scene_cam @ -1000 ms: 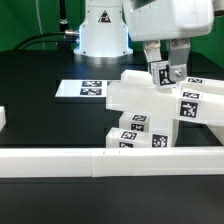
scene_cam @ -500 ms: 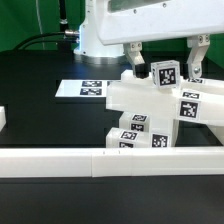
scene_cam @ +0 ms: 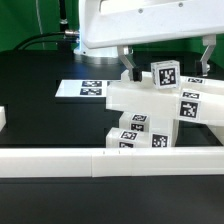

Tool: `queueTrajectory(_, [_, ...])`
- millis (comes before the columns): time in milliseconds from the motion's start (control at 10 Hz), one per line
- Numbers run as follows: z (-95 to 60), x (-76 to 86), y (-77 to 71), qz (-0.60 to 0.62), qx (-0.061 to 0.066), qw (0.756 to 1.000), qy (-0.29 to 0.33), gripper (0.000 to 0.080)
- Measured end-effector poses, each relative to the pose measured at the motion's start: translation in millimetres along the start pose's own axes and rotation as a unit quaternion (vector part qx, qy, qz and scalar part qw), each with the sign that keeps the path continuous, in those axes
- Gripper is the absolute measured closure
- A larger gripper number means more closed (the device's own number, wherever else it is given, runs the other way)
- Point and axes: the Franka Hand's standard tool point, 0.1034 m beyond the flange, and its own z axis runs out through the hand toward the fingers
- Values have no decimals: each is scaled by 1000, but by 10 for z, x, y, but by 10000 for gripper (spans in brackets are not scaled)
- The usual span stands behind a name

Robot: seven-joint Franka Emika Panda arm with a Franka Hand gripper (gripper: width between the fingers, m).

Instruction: Assemble chair

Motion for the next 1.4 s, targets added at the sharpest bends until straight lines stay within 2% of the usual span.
queueTrajectory(300, [18,-18,40,-84,-4,996,-1,151])
queueTrajectory(500, [19,-12,81,-81,-5,997,-1,409])
queueTrajectory(600, [17,-7,100,-79,-5,997,-1,409])
queueTrajectory(700, [18,-7,99,-78,-5,997,-1,534])
queueTrajectory(1000, [21,-2,109,-41,-4,999,-1,534])
queueTrajectory(1200, [19,14,145,68,-2,998,-1,534])
queueTrajectory(1400, [18,13,149,166,-3,986,-2,534])
